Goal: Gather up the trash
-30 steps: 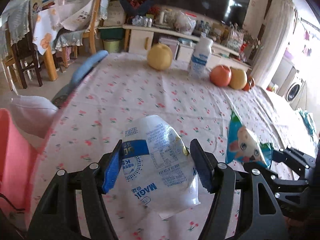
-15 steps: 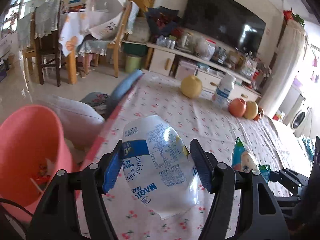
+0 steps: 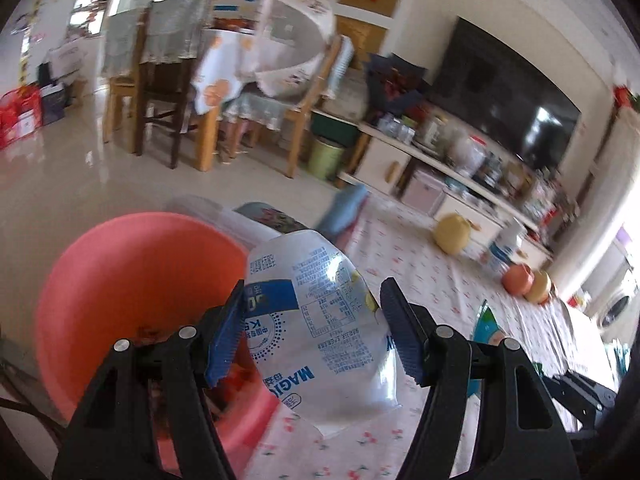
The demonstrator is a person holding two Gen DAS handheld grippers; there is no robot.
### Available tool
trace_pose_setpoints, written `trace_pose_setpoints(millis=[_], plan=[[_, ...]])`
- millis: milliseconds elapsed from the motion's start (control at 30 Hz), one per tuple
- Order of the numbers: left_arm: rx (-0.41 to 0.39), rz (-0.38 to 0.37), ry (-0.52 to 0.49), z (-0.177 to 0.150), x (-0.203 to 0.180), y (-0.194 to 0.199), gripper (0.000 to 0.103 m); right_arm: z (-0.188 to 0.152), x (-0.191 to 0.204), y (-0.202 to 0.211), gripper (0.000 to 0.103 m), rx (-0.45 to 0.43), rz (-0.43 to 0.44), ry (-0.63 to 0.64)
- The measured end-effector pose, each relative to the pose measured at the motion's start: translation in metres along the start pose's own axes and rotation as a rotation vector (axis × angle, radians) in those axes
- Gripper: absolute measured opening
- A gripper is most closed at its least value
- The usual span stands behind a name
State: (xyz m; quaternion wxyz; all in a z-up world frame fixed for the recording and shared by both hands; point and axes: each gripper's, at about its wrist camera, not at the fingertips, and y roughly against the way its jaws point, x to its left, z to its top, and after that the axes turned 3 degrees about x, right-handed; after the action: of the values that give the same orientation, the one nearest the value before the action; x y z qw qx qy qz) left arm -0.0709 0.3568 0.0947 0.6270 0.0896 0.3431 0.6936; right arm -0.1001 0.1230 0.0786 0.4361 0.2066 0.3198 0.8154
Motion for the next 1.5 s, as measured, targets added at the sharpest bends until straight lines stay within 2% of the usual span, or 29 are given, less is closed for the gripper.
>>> trace_pose_setpoints(millis=[367, 633, 733, 767, 800, 833, 900, 933, 1267, 1500], plan=[[-0.072, 0.123, 0.238, 0.016, 0.079, 0.012, 0.067, 0.043, 0.08, -0.033, 0.05, -0.004, 0.072, 0.139], [-0.077, 0.189, 0.285, 0.017, 0.104, 0.013, 0.067, 0.058, 0.124, -0.065, 0.05, 0.015, 0.108, 0.21], [-0.071, 0.233, 0.285, 0.017, 0.108, 0.012, 0.068, 0.059, 0.136, -0.079, 0.054, 0.028, 0.088, 0.251], [-0.067, 0.244, 0.284, 0.016, 0.109, 0.011, 0.071, 0.059, 0.14, -0.085, 0.055, 0.032, 0.075, 0.262], [-0.058, 0.267, 0.281, 0.017, 0.111, 0.009, 0.074, 0.057, 0.14, -0.088, 0.061, 0.035, 0.077, 0.264], [-0.055, 0.292, 0.278, 0.017, 0.111, 0.008, 0.08, 0.057, 0.138, -0.09, 0.071, 0.031, 0.076, 0.259], [-0.06, 0.33, 0.259, 0.018, 0.109, 0.008, 0.084, 0.054, 0.134, -0.087, 0.087, 0.001, 0.066, 0.236], [-0.059, 0.337, 0.25, 0.02, 0.107, 0.008, 0.085, 0.053, 0.132, -0.086, 0.089, -0.01, 0.062, 0.227], [-0.056, 0.375, 0.126, 0.019, 0.077, 0.005, 0.093, 0.035, 0.093, -0.066, 0.09, -0.014, -0.012, 0.142], [-0.054, 0.35, 0.048, 0.017, 0.051, 0.003, 0.095, 0.016, 0.067, -0.052, 0.09, 0.002, -0.048, 0.094]])
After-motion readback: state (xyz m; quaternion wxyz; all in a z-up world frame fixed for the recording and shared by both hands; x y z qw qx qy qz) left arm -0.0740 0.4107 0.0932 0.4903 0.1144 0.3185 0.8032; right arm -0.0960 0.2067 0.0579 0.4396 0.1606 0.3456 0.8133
